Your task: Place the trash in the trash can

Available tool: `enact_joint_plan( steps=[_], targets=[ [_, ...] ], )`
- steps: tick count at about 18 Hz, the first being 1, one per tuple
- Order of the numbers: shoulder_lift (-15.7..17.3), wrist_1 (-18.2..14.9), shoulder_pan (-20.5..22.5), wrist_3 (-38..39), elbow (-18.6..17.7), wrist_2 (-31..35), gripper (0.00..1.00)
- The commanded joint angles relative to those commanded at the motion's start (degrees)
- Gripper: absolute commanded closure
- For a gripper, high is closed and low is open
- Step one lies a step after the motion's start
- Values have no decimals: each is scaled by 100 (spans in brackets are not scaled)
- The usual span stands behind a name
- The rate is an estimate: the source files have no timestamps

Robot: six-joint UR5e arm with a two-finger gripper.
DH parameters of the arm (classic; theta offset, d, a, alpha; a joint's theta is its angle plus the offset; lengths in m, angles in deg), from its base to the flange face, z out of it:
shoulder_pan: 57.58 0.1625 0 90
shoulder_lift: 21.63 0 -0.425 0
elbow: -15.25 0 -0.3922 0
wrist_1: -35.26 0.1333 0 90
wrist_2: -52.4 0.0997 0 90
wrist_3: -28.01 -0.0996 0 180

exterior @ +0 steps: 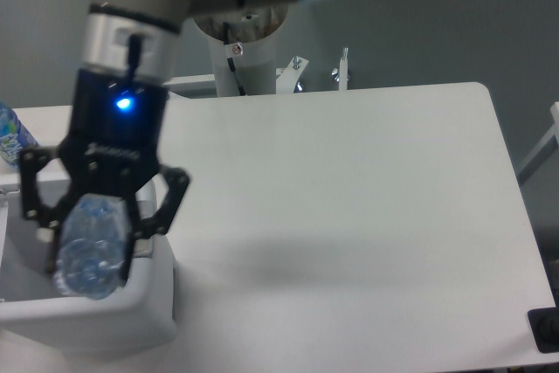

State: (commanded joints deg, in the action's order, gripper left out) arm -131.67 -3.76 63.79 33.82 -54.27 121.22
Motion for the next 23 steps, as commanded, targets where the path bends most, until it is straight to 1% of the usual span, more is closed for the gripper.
enact_joint_plan(
  steps=[3, 5, 6, 8, 10, 11, 13, 16, 17, 18, 20, 21, 22, 23],
  targets=[
    [79, -9, 9, 17, -9, 35, 0],
    [106, -18, 149, 0, -62, 79, 0],
    [123, -18, 323, -9, -79, 192, 0],
    [115, -35, 605, -44, -88, 569, 0],
    [115, -53, 912, -149, -132, 1096, 0],
    [115, -70, 1044, -333, -150, 1342, 0],
    [115, -149, 1282, -938, -202, 1791, 0],
    [132, -517, 1546, -2106, -308, 2512, 0],
    [141, -710, 1634, -2415, -325, 2627, 0],
    [167, -956, 1748, -2731, -343, 2671, 0],
    [316, -1588, 1924, -3529, -361, 2681, 0],
    [317, -1852, 2020, -3960, -369, 2681, 0],
    [325, -2037, 2091, -4295, -378, 2689, 0],
    [334, -2152, 2179, -4446, -404, 2689, 0]
  ],
)
